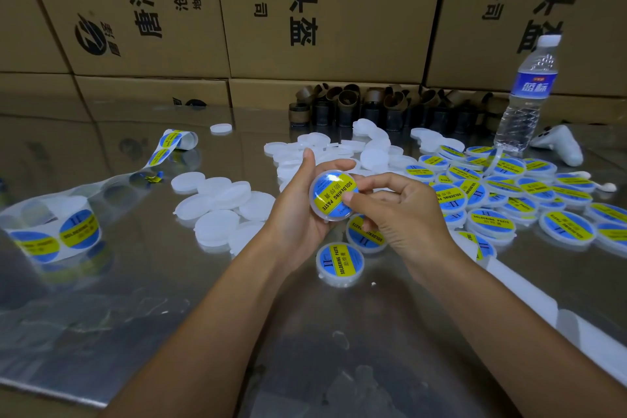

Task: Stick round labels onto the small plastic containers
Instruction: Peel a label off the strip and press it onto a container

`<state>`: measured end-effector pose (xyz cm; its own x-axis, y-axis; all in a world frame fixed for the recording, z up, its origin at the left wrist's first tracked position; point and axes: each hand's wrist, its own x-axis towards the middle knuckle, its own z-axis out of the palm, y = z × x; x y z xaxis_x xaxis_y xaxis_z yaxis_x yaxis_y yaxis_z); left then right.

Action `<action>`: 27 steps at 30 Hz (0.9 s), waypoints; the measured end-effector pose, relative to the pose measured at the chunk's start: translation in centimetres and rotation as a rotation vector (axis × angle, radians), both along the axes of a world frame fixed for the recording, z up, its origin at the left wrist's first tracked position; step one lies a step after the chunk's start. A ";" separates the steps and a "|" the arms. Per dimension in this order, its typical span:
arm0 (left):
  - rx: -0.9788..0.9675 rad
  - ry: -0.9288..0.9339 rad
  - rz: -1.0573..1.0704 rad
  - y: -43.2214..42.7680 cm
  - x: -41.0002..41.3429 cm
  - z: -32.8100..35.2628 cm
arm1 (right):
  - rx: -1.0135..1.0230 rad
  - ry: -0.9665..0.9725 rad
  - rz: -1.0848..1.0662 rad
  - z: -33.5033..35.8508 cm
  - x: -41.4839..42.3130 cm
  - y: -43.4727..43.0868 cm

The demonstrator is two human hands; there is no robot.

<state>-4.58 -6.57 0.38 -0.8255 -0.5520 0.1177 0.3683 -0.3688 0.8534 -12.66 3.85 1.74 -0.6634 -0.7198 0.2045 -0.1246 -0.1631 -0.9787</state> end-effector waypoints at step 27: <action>-0.222 0.042 0.029 0.9 0.3 -0.2 | -0.059 0.140 -0.073 -1.0 -0.3 -0.4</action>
